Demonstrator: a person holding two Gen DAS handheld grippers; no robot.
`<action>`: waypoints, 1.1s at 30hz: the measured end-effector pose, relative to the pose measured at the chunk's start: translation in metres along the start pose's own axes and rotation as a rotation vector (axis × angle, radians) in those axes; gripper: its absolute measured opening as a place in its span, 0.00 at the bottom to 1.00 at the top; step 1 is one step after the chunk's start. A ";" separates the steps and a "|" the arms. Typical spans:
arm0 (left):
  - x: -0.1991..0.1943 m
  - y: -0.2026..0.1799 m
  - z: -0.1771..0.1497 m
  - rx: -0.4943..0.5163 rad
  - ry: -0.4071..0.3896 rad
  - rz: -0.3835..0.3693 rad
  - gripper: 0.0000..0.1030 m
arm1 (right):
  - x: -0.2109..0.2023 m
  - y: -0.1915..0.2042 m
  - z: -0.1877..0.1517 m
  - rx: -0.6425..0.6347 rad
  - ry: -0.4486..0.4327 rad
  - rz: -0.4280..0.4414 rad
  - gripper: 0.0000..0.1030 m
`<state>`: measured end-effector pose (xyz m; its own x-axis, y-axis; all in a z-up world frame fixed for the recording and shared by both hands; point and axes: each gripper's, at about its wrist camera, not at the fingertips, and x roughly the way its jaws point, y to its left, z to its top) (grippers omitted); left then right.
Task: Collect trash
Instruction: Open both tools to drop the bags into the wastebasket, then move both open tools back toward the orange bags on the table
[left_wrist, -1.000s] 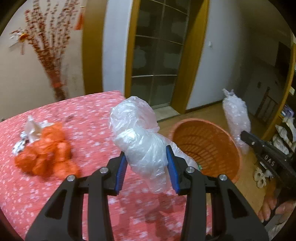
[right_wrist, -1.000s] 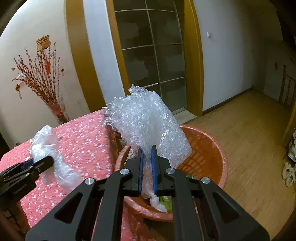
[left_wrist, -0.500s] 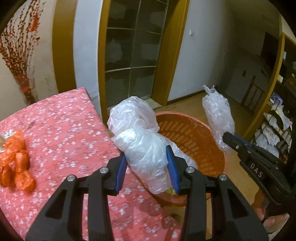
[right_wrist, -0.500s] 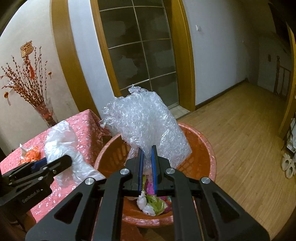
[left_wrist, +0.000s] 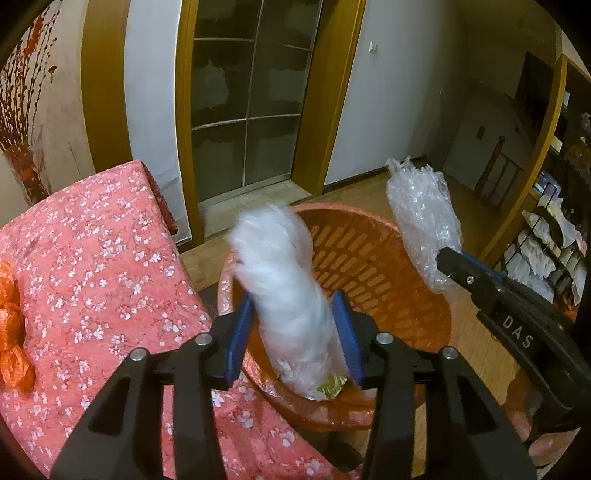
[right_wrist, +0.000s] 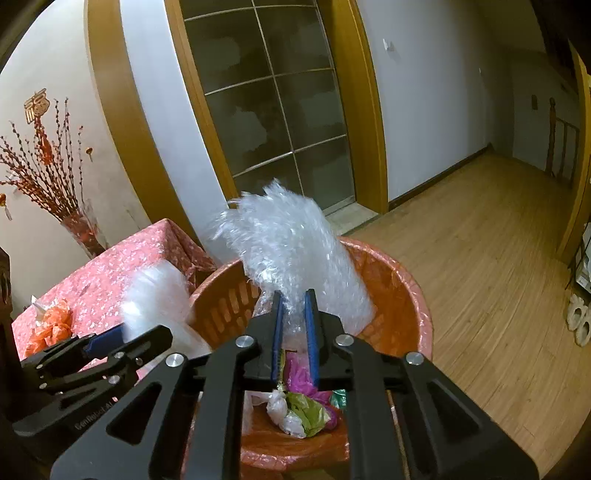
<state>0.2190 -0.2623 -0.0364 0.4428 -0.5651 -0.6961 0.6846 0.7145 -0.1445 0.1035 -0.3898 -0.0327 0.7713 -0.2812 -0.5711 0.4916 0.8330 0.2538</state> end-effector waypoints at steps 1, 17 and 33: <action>0.002 0.000 -0.001 -0.001 0.004 0.002 0.50 | 0.001 -0.001 0.000 0.002 0.002 0.000 0.22; -0.026 0.059 -0.038 -0.037 0.002 0.241 0.86 | -0.007 0.004 -0.015 0.008 -0.013 -0.050 0.88; -0.102 0.169 -0.086 -0.235 -0.006 0.429 0.90 | -0.011 0.084 -0.027 -0.164 0.033 0.011 0.88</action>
<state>0.2403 -0.0484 -0.0505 0.6605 -0.2014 -0.7233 0.2910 0.9567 -0.0007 0.1250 -0.3039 -0.0266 0.7610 -0.2579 -0.5953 0.4084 0.9034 0.1306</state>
